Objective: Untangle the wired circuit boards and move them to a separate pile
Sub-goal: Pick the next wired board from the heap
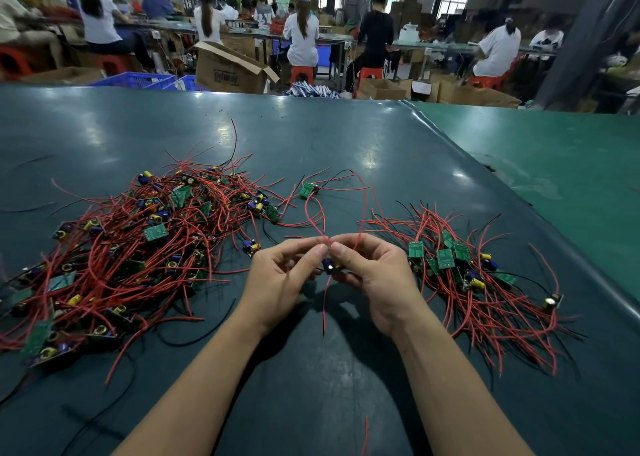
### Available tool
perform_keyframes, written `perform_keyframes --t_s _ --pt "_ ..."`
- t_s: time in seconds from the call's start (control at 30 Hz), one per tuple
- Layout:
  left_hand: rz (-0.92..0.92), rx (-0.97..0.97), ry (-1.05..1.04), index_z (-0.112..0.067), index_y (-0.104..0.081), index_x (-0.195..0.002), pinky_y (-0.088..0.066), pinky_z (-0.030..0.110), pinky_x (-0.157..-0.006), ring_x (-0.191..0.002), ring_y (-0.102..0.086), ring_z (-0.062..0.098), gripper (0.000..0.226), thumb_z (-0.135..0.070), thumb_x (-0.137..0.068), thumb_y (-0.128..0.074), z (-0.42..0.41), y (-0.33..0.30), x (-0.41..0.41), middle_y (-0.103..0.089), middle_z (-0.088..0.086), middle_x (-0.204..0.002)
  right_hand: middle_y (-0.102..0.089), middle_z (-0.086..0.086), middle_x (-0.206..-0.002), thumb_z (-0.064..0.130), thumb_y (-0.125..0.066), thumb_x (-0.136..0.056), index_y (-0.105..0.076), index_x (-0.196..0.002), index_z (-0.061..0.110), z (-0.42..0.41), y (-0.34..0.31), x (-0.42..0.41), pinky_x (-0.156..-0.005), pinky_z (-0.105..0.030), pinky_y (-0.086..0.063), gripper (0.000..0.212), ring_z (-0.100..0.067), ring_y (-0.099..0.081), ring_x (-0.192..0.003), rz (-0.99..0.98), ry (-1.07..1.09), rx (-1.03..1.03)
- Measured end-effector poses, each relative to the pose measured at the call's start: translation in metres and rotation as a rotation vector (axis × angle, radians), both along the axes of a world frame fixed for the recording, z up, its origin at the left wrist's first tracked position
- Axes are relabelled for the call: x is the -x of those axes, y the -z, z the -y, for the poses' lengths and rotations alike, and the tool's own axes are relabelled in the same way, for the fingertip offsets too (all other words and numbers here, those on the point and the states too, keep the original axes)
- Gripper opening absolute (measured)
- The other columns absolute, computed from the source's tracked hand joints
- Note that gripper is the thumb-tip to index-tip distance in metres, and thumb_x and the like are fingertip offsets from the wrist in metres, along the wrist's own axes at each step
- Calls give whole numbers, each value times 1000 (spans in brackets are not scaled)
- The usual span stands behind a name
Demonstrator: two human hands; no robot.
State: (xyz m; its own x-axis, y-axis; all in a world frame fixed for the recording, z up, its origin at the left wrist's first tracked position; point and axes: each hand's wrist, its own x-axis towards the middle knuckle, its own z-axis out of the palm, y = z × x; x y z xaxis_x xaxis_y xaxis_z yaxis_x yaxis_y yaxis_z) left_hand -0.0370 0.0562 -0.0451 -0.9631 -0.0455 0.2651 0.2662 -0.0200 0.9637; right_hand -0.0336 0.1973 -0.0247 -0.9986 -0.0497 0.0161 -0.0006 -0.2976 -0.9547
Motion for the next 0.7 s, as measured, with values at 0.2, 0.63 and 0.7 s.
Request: perform_keyframes --t_s 0.2,0.63,0.7 --pt "97 -168 -25 -11 -75 -93 -54 21 -67 -68 -66 12 14 -9 -94 -61 2 0 1 -72 4 -74 -71 -5 -75 -7 -66 -83 -68 -87 4 0 0 1 -68 -25 -58 12 -16 -69 -71 45 -38 93" --pt "123 -143 143 -8 -74 -103 -47 29 -70 -78 -62 18 25 -15 -82 -63 7 0 -1 -73 8 -89 -67 -11 -77 -6 -65 -86 -66 -86 3 0 -2 0 -58 -23 -58 9 -14 -66 -62 165 40 62" --pt "66 -66 75 -8 -74 -99 -49 20 -70 -76 -65 9 15 -7 -84 -71 7 1 1 -75 4 -88 -66 -10 -81 -10 -63 -86 -67 -91 2 -1 -3 0 -62 -23 -58 14 -15 -66 -67 141 47 96"
